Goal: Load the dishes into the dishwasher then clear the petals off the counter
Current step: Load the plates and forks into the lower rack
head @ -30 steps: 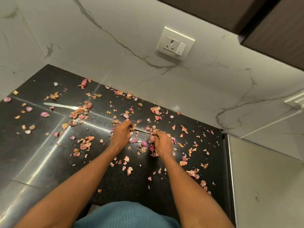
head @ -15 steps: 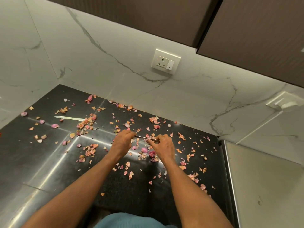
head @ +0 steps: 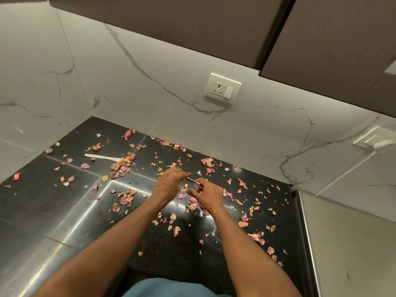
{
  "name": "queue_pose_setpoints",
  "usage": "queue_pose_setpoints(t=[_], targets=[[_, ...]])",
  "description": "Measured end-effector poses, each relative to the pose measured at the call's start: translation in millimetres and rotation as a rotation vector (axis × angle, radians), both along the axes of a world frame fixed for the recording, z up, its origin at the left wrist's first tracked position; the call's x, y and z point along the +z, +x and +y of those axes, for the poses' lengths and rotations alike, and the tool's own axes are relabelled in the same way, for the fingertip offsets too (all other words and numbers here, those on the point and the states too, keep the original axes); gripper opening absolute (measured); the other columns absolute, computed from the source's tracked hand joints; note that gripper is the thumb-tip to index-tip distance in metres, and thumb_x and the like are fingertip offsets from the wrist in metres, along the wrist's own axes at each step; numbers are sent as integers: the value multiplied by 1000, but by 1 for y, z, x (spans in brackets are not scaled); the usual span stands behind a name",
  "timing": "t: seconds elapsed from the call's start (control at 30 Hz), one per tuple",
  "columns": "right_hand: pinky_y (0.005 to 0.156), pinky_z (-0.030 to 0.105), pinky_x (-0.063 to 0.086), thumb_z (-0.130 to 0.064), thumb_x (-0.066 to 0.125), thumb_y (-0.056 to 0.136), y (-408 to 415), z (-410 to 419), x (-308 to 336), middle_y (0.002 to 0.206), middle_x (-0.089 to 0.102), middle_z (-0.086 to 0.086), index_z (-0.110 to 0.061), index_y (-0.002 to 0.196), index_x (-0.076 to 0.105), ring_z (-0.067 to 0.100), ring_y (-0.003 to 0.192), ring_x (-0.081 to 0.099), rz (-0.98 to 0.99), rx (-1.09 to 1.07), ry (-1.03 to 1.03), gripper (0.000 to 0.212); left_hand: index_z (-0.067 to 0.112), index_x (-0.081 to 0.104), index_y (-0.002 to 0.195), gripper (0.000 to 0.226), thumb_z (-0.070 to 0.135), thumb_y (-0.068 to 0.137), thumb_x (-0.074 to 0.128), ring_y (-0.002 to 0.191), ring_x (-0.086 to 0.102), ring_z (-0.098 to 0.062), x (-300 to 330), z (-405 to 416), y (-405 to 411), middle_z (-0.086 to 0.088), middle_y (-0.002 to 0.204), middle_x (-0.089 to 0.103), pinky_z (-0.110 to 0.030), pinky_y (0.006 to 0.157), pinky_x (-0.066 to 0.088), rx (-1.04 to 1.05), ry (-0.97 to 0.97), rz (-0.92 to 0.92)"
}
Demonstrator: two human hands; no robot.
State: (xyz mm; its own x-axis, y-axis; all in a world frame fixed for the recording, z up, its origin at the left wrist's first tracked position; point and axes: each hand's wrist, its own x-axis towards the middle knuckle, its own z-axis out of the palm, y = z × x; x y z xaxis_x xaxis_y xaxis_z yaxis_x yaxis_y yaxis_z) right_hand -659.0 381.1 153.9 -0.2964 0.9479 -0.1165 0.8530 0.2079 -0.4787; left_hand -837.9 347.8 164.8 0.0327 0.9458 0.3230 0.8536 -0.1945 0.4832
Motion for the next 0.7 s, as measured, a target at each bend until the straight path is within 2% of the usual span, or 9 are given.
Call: queue_pose_setpoints(t=[0.07, 0.1, 0.17, 0.23, 0.37, 0.43, 0.53, 0.6, 0.7], targets=[[95, 41, 52, -65, 73, 82, 0, 2, 4, 117, 70, -9, -37, 127, 61, 12, 107, 64, 134, -5, -73, 55, 10, 75, 111, 30, -5, 86, 69, 89, 61, -19, -1, 1, -3, -5, 95, 72, -37, 80, 55, 11, -18, -16], [91, 41, 55, -63, 73, 83, 0, 3, 7, 113, 71, -9, -34, 121, 66, 11, 102, 65, 178, -6, -87, 48, 10, 75, 111, 30, -5, 86, 68, 90, 62, -19, -2, 2, -3, -5, 96, 72, -37, 81, 55, 18, -29, -25], [80, 45, 58, -53, 70, 92, -3, 7, 11, 92, 72, -6, -27, 101, 72, 14, 84, 65, 178, -22, -89, 28, 11, 76, 111, 31, -6, 86, 67, 91, 62, -18, -3, 2, -4, -4, 96, 72, -36, 81, 55, 30, -37, -34], [76, 47, 58, -43, 67, 97, -5, 11, 9, 81, 70, -4, -23, 90, 73, 16, 75, 64, 119, -22, -79, 22, 11, 77, 108, 31, -7, 85, 67, 89, 62, -19, -1, 2, -5, -3, 94, 72, -34, 79, 53, 32, -33, -43], [76, 45, 60, -32, 66, 100, 4, 16, -5, 85, 73, -4, -24, 92, 75, 15, 77, 67, -33, -86, -78, 14, 11, 78, 99, 26, -8, 85, 66, 82, 59, -20, 3, 6, -21, -2, 88, 71, -35, 73, 50, 83, -12, -92], [78, 44, 61, -30, 64, 101, 16, 18, -13, 85, 73, -4, -24, 95, 76, 15, 78, 68, -105, -146, -82, 15, 11, 78, 102, 26, -7, 88, 65, 83, 59, -19, 4, 9, -34, -2, 89, 71, -34, 75, 50, 127, -17, -116], [80, 41, 59, -34, 69, 98, 32, 18, -13, 91, 74, -3, -25, 99, 76, 15, 81, 68, -70, -212, -84, 11, 8, 77, 106, 25, -5, 90, 64, 83, 61, -19, 5, 8, -56, -7, 92, 72, -32, 76, 51, 211, -20, -175], [84, 38, 56, -35, 79, 90, 34, 19, -9, 109, 74, -1, -25, 122, 71, 15, 94, 68, 58, -209, -125, 35, 8, 77, 107, 22, -3, 91, 65, 82, 65, -21, 5, 7, -64, -9, 94, 74, -37, 76, 56, 251, -27, -204], [99, 44, 55, -35, 87, 80, 28, 23, -3, 129, 68, 2, -24, 147, 52, 20, 114, 65, 245, -209, -171, 76, 7, 77, 107, 21, -3, 93, 63, 82, 67, -21, 4, 7, -60, -9, 96, 76, -36, 78, 58, 253, -58, -247]])
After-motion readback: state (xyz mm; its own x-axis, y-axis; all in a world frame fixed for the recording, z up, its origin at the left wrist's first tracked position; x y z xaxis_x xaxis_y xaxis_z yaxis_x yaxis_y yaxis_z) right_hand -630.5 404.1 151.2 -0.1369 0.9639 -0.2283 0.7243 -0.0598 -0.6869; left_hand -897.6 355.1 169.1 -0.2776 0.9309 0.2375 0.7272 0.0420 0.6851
